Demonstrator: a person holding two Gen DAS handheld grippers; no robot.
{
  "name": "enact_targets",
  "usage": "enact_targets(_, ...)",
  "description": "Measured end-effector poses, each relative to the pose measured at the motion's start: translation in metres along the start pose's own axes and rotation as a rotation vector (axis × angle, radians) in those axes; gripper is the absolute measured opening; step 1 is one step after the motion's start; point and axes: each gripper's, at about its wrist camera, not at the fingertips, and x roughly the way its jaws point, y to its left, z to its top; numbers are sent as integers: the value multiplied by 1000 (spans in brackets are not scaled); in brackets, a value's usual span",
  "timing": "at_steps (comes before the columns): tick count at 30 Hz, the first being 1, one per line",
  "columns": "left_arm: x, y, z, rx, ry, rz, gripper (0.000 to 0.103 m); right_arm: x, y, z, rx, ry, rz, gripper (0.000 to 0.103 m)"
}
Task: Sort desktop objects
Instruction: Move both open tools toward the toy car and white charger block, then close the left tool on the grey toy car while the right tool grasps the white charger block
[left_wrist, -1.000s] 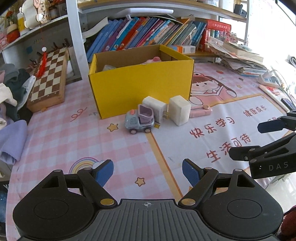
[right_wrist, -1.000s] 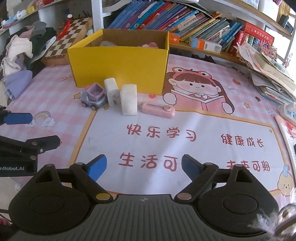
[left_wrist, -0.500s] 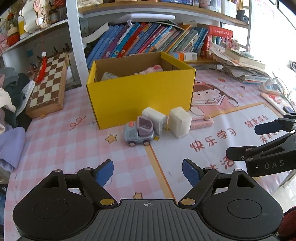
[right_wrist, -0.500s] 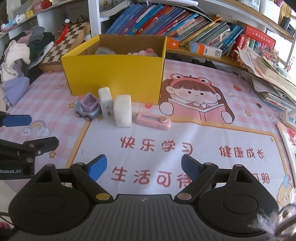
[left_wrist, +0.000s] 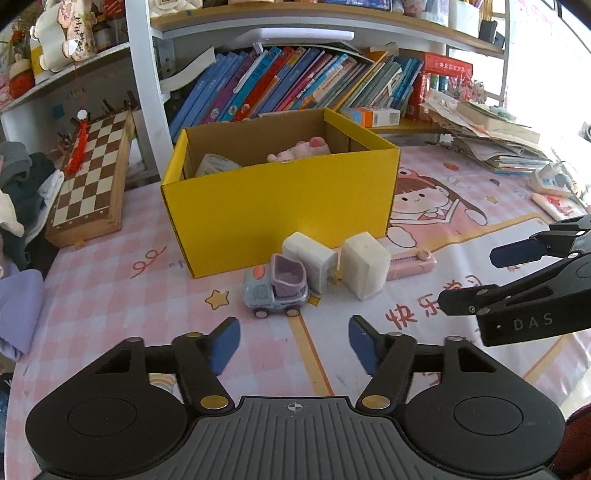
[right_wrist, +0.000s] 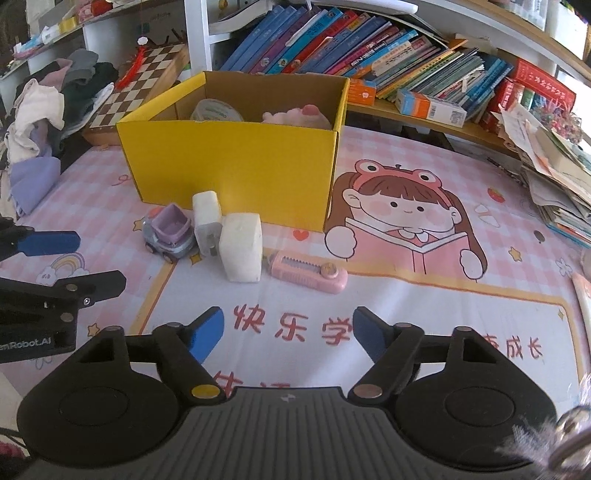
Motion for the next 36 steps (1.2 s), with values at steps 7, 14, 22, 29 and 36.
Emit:
enact_targets(7,23,1,13,-5,23,41,60,16,-4,12,-24,2,54,71)
enact_targets(14,43,-1,24,21,33,68,60,33,-3,29,-32,-2,116,61)
enact_targets(22,61,1,28,46,54,75,61,52,0,46,-32,19,181,51)
enact_targets(29,77,4,30,65,75,76,61,65,-2,55,-13,49,222,51)
enact_targets(36,88,8,30,46,92,56,66,77,-5,57,-1,81,234,49)
